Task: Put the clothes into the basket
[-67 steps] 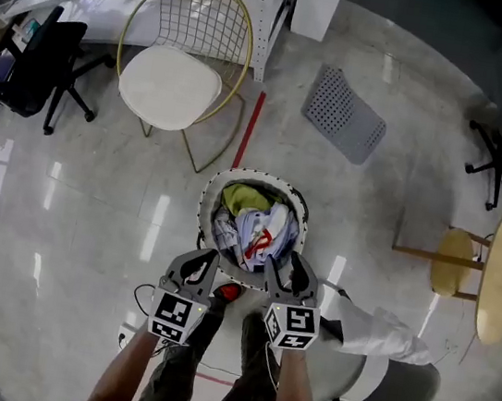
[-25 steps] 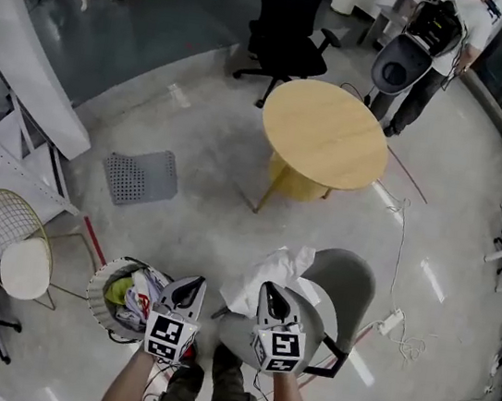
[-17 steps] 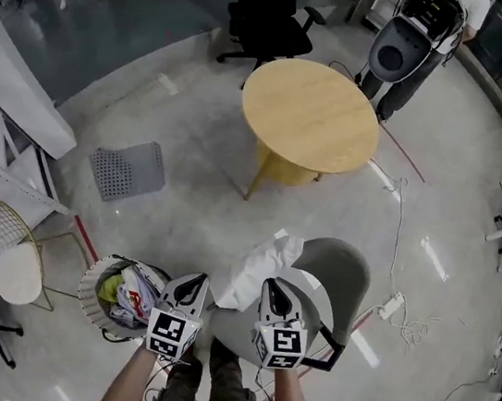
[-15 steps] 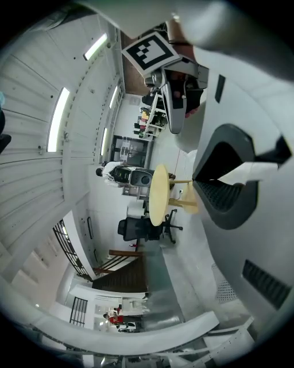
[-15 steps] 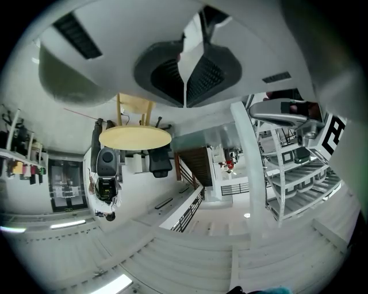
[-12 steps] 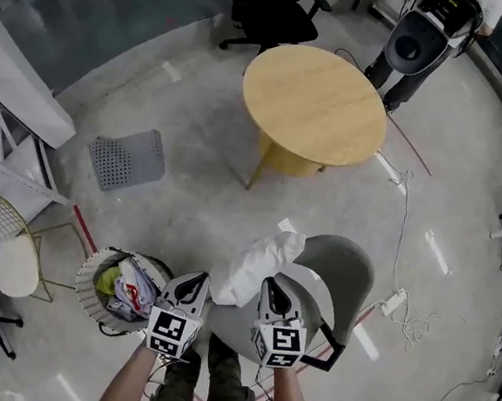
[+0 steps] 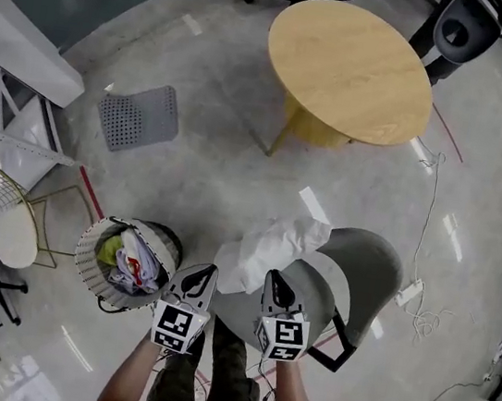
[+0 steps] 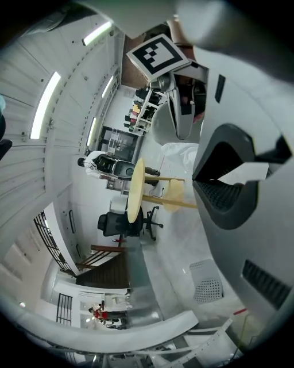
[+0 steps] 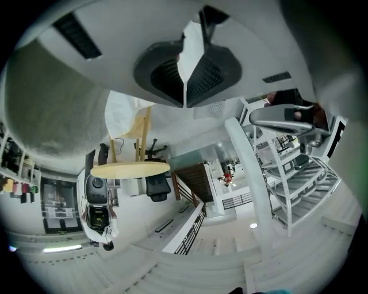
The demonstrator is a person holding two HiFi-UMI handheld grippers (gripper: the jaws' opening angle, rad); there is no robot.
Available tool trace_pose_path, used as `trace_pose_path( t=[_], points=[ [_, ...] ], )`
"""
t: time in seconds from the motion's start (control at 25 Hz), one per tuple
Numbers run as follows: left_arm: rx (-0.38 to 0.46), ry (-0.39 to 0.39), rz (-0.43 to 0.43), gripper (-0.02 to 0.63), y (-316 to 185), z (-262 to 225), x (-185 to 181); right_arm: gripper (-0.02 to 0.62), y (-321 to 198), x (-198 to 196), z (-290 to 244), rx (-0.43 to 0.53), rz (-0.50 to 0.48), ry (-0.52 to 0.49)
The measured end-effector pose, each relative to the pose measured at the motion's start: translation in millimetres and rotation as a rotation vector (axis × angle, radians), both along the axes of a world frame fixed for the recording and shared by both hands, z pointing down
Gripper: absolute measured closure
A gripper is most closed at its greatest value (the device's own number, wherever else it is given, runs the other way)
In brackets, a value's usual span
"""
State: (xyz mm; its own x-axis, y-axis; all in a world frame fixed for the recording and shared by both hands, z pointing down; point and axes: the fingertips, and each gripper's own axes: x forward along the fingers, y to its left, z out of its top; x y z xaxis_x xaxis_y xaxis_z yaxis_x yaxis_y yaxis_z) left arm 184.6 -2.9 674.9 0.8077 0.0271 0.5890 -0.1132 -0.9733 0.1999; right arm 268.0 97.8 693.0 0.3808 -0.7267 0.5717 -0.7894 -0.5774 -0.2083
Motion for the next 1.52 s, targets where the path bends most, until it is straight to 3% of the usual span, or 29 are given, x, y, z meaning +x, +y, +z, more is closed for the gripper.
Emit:
trace_pose_path(
  t=[0.24,0.4,0.44,0.48,0.56,0.76,1.24,1.32,1.48,1.52],
  points=[
    [-0.038,-0.043,-0.02,0.598,-1.0,29.1,1.0,0.557,-5.3,-5.1,42.1,-0.034,-0.027,-0.054],
    [-0.048,-0.066,-0.016,0.598,-2.6,44.4,2.8,0.549,-7.9,-2.2,63.3,-0.048,0.008,-0.098],
    [-0.05,-0.069,-0.015,0.6,-3.0,47.0,3.7,0.497,-8.3,-1.0,68.8,-0.045,0.023,-0.122],
    [-0.052,-0.073,-0.015,0.598,-3.4,49.6,4.2,0.395,-8.7,0.4,74.0,-0.042,0.039,-0.144],
    [-0.06,-0.084,-0.015,0.598,-2.8,55.1,3.9,0.314,-8.6,3.8,82.4,-0.049,0.063,-0.156],
    [-0.068,-0.1,-0.014,0.6,-6.0,63.9,4.8,0.255,-15.3,4.8,98.8,-0.09,0.05,-0.145],
    [-0.093,-0.137,-0.017,0.598,-4.6,79.3,0.1,0.263,-20.2,8.9,119.1,-0.208,-0.001,-0.083],
    [-0.092,-0.139,-0.022,0.6,-4.8,81.4,-0.6,0.292,-21.7,7.3,118.0,-0.208,-0.002,-0.085],
    [-0.093,-0.141,-0.022,0.598,-4.2,80.3,-4.2,0.43,-24.2,-2.9,113.6,-0.211,-0.001,-0.062],
    [-0.096,-0.141,-0.02,0.598,-3.5,78.9,-4.8,0.49,-23.5,-4.6,112.9,-0.212,0.0,-0.063]
  ],
)
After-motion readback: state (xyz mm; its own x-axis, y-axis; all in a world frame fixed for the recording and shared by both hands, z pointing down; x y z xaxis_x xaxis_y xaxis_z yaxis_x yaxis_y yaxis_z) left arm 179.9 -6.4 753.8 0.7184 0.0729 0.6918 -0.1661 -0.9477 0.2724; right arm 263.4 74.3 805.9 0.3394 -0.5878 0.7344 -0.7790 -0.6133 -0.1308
